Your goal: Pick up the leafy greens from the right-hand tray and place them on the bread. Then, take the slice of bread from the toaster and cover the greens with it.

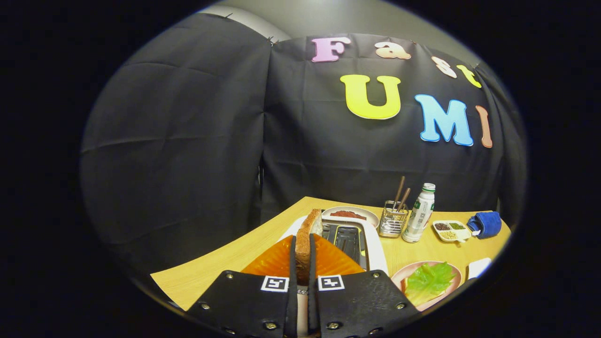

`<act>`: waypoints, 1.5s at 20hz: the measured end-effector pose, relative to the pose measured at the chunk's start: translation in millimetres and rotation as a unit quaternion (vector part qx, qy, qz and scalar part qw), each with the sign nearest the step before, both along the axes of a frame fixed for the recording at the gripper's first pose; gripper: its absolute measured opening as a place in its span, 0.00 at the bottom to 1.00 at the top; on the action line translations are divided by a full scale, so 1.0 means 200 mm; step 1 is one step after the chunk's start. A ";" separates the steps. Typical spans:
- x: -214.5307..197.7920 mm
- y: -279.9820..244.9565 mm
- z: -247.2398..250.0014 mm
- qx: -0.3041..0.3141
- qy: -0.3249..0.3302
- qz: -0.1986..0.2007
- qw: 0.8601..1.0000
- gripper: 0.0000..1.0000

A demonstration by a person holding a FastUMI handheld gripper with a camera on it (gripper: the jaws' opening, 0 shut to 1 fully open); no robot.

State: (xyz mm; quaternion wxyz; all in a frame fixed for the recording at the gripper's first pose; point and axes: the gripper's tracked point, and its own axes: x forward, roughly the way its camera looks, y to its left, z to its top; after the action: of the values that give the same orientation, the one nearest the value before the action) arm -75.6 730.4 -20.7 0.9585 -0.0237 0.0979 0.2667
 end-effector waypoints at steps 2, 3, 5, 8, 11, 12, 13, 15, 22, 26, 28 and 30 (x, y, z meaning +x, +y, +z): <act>0.01 -0.02 0.06 0.016 0.003 0.006 1.000 0.08; 0.01 -0.03 0.09 0.023 0.002 0.010 1.000 0.08; -0.01 -0.05 0.15 0.039 0.004 0.017 0.999 0.08; -0.02 -0.07 0.26 0.052 -0.017 0.026 0.998 0.08; -0.05 -0.14 0.39 0.075 -0.036 0.029 0.996 0.08; -0.06 -0.18 0.44 0.086 -0.038 0.031 0.995 0.08; -0.07 -0.23 0.49 0.096 -0.039 0.031 0.994 0.08; -0.07 -0.35 0.57 0.108 -0.044 0.030 0.993 0.08; 0.01 -0.86 0.40 0.059 -0.034 -0.017 0.998 0.08; 0.12 -1.12 0.16 0.019 -0.008 -0.053 0.998 0.08; 0.15 -1.18 0.02 0.023 0.018 -0.057 0.998 0.08; 0.18 -1.21 -0.08 0.032 0.042 -0.062 0.997 0.08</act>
State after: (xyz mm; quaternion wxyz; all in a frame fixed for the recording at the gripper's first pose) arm -39.9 487.6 -37.2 0.9684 0.0243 0.1308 0.2108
